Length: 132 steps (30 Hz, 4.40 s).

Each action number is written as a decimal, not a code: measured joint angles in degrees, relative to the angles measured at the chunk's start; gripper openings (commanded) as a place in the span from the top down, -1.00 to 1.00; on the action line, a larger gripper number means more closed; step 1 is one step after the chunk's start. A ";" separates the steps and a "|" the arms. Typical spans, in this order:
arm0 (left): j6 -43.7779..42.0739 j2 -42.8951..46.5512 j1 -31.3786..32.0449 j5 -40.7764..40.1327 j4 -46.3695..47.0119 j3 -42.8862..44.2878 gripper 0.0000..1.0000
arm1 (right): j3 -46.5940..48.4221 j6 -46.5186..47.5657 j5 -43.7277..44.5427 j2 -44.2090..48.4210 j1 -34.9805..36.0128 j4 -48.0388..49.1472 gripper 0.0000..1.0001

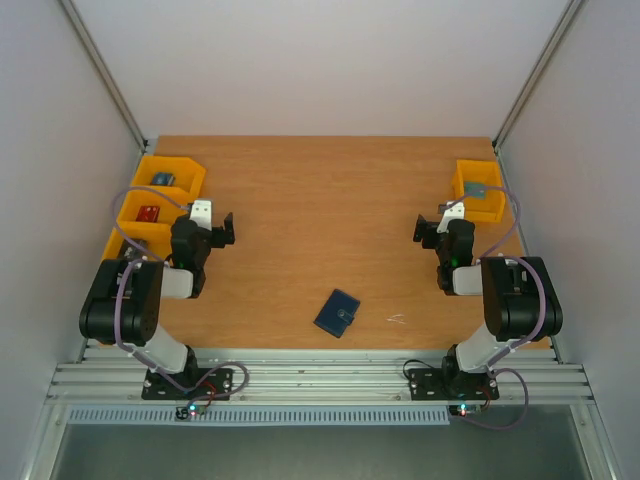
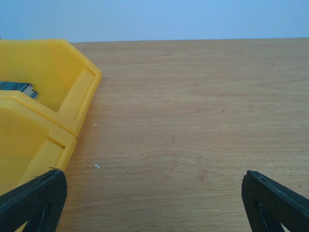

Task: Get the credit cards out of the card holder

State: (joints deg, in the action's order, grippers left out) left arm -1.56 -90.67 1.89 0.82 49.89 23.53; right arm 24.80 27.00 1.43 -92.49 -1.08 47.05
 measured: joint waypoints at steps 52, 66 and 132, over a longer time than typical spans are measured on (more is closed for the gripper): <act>28.17 49.79 5.35 32.02 -60.00 6.08 -0.99 | 14.56 -42.40 -23.89 15.10 31.10 -79.06 -0.22; 27.89 49.81 5.51 31.21 -59.98 5.60 -0.99 | 15.13 -43.32 -33.97 4.28 31.10 -71.60 0.62; 8.96 42.16 24.22 41.75 -56.24 9.79 0.99 | 58.82 -17.16 -4.46 19.87 48.85 -99.56 0.13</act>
State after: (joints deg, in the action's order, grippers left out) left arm 7.40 -48.51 26.11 42.57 -6.35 33.32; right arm 83.61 9.85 -3.03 -72.62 47.77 -52.51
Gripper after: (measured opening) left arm 0.116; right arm 0.374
